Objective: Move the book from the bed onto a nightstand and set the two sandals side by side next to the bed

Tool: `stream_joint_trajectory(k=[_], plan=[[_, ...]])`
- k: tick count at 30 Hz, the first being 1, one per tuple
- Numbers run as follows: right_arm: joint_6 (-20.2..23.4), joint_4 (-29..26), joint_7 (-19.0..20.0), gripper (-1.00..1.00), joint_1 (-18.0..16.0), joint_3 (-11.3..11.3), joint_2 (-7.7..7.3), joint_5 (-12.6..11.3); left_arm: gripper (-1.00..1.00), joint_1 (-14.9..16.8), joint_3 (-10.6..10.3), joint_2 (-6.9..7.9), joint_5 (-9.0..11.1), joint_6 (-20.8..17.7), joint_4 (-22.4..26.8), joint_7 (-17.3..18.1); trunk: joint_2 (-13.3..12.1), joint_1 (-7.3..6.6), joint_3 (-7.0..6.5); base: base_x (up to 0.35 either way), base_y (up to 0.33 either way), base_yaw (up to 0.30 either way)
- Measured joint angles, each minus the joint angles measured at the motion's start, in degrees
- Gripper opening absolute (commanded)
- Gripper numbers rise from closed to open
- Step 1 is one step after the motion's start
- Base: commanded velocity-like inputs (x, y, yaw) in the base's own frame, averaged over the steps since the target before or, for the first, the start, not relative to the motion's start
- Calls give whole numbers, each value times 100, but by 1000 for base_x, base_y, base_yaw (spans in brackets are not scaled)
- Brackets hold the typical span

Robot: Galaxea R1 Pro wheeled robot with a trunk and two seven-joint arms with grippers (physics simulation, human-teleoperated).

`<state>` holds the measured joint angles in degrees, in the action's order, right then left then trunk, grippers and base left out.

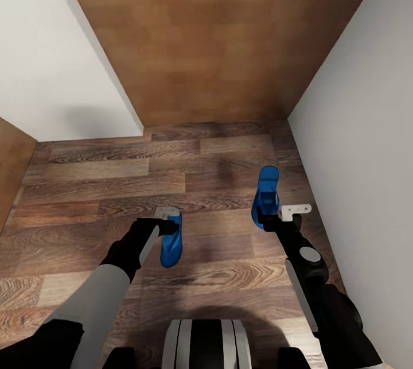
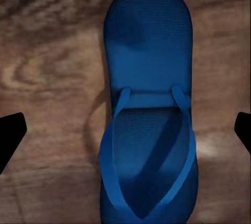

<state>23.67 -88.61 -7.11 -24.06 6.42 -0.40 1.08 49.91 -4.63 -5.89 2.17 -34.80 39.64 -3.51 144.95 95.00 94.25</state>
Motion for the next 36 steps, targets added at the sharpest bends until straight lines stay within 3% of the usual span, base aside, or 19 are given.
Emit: stream_joint_trajectory(k=[6, 14, 21, 27, 36], plan=[[21, 0, -2, -100, 0, -9, 0, 0, 100, 0, -54, 5, 7, 262, -44, 0, 0, 1, 0, 24, 0, 0], [26, 0, -3, -100, 0, -6, 0, -2, 100, 0, -80, 7, 17, 394, -56, 310, 10, 22, 177, 1, 0, 0], [29, 0, -2, -100, 0, -5, 0, -2, 100, 6, -63, 7, 10, 457, -481, 296, 20, 40, 332, 0, 0, 0], [31, 0, 3, -100, 0, -5, 0, -2, 100, 9, -50, 11, 6, 634, -547, 290, 28, 55, 465, 0, 0, 0], [31, 0, 1, -100, 0, -5, 0, 0, 100, 9, -46, 7, 7, 670, -494, 342, 28, 55, 466, 0, 0, 0]])
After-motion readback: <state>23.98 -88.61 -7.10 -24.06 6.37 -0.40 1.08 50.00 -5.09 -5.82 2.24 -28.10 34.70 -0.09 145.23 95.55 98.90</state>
